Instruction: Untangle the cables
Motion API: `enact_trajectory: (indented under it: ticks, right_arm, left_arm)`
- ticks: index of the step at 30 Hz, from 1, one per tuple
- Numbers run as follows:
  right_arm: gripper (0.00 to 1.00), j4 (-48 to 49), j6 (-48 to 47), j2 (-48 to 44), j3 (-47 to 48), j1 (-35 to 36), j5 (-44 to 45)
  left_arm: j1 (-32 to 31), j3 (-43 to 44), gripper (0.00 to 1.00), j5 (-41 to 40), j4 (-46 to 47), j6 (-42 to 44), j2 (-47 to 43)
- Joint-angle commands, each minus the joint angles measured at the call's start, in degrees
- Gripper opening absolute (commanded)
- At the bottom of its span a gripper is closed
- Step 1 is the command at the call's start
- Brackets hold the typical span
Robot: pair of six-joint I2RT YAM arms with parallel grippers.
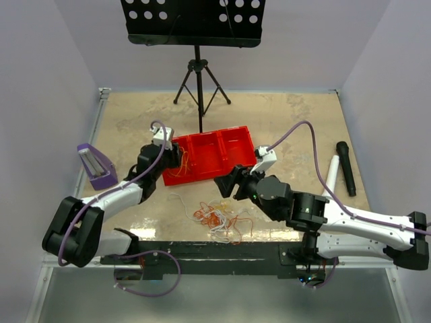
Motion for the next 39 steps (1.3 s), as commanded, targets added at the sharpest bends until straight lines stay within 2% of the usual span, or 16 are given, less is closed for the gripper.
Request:
enact_trajectory:
  ticks: [1, 4, 7, 10, 12, 15, 17, 19, 21, 25, 28, 31, 39]
  right_arm:
    - [0.69, 3.03, -1.90, 2.46, 2.29, -1.80, -2.30]
    - [0.67, 2.85, -2.34, 4.75, 3.61, -3.55, -4.14]
    - [0.66, 2.85, -2.43, 6.07, 4.14, -4.96, -5.73]
    - [0.64, 2.50, -1.82, 6.42, 3.53, -5.58, -5.99]
    - [0.63, 2.15, -1.03, 6.25, 2.30, -6.19, -6.52]
    - [0.63, 1.10, 1.07, 5.37, 0.10, -6.63, -6.87]
    - [0.64, 0.13, 2.31, 4.23, -1.39, -6.72, -6.87]
    - [0.64, -1.62, 3.89, 2.83, -2.19, -6.90, -6.53]
    - [0.64, -3.73, 5.64, 1.16, -2.80, -6.98, -5.91]
    - [0.64, -7.69, 9.16, -3.85, -4.65, -6.90, -4.77]
    - [0.64, -9.71, 10.83, -7.98, -5.79, -6.98, -4.50]
    - [0.64, -10.94, 11.63, -10.45, -6.14, -6.90, -4.15]
    - [0.63, -10.86, 9.70, -9.31, -4.74, -6.98, -4.15]
  left_arm:
    - [-0.22, 4.64, 0.52, -0.44, -2.42, 2.81, -1.53]
    - [-0.22, 7.09, 0.51, -2.46, -7.60, 2.81, -2.93]
    - [-0.22, 9.21, 0.45, -4.40, -12.18, 2.19, -4.43]
    - [-0.22, 11.75, 0.44, -2.04, -16.75, 4.11, -5.92]
    - [-0.22, 13.95, 0.46, 6.88, -20.35, 8.32, -6.97]
    - [-0.74, 14.93, 0.65, 30.76, -27.11, 18.16, -9.08]
    - [-3.45, 13.79, 0.72, 42.30, -33.00, 25.52, -10.58]
    - [-10.55, 12.65, 0.75, 44.99, -38.53, 33.44, -11.37]
    - [-15.92, 11.15, 0.78, 45.08, -39.44, 37.86, -11.29]
    - [-17.79, 10.18, 0.79, 44.91, -34.09, 39.10, -6.55]
    - [-18.23, 10.18, 0.74, 45.17, -33.46, 45.32, -3.74]
    - [-18.93, 11.14, 0.63, 46.22, -35.74, 50.25, -0.84]
    - [-21.13, 13.69, 0.42, 46.93, -39.69, 58.96, 3.12]
